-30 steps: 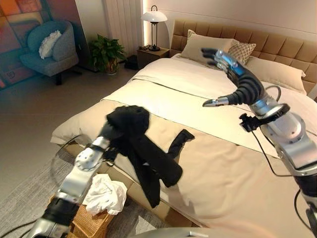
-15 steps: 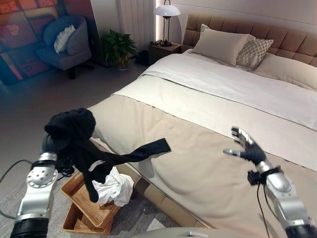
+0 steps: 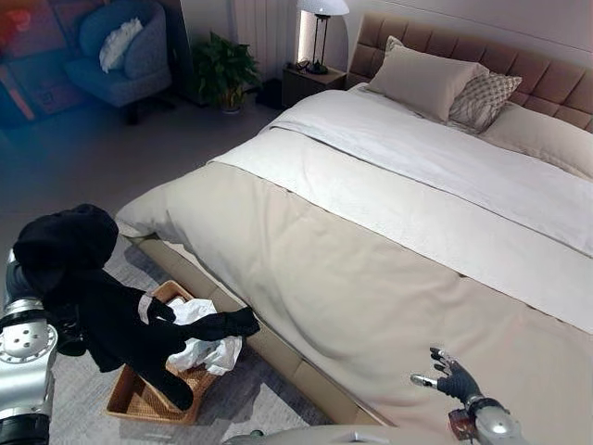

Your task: Pick up clothes into the bucket

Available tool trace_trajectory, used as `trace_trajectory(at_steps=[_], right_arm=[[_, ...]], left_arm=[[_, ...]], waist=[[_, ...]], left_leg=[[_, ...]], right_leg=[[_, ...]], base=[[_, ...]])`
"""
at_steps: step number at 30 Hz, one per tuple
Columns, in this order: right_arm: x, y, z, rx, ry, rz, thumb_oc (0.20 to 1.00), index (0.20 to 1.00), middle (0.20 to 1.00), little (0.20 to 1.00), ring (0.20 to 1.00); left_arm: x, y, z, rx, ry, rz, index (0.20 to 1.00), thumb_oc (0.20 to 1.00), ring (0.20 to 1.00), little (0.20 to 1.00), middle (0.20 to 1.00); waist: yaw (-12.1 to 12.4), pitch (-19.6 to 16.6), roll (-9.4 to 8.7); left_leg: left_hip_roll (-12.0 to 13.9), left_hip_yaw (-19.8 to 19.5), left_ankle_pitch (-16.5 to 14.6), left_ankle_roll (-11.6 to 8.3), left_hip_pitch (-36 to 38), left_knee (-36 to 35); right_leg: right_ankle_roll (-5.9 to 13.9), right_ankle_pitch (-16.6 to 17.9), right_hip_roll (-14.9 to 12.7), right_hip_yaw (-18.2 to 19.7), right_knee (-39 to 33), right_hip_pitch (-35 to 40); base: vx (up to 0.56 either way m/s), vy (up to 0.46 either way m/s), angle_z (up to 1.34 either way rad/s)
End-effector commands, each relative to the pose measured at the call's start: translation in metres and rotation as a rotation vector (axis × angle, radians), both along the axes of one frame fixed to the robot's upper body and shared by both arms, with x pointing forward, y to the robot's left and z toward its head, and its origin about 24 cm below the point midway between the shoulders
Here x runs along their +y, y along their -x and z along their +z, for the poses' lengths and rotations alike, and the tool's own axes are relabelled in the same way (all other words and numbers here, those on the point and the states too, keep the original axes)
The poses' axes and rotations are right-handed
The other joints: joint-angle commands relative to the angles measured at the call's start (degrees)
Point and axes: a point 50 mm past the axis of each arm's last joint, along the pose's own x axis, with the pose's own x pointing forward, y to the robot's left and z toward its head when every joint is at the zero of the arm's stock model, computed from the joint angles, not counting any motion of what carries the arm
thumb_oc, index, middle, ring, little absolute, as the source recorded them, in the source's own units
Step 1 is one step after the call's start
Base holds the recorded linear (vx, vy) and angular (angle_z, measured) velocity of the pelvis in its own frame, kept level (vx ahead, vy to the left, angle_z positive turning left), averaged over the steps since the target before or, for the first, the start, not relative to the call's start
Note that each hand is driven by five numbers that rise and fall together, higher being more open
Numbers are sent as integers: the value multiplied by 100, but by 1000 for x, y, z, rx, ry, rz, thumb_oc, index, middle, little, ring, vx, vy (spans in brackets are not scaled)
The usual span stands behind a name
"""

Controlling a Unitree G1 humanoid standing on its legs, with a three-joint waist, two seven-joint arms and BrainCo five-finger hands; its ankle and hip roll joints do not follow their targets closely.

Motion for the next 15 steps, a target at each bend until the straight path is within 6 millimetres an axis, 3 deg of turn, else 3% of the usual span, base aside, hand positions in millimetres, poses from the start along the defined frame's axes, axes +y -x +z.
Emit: trace_trajectory(at_steps=[1,9,15], right_arm=[[5,-18,0,-25,69,79,1000,1000,1000,1000,1000],[4,7,-20,120,111,91,1000,1000,1000,1000,1000],[0,26,-32,231,144,85,1000,1000,1000,1000,1000]], left_arm=[[22,5,68,-242,-200,91,200,200,200,200,200],[28,18,96,-391,-250,150,200,200,200,200,200],[21,16,145,-569,-339,111,200,200,200,200,200]], waist=[[72,-2,-81],[120,50,-150],[134,55,-161]], left_leg=[[-49,-182,-334,162,-587,702],[-46,-184,-358,159,-589,713],[-58,-224,-379,149,-577,713]], right_leg=[[441,155,-390,-271,522,-550],[450,144,-391,-266,531,-551],[451,128,-388,-284,535,-543]], base=[[0,0,0],[0,0,0],[0,0,0]])
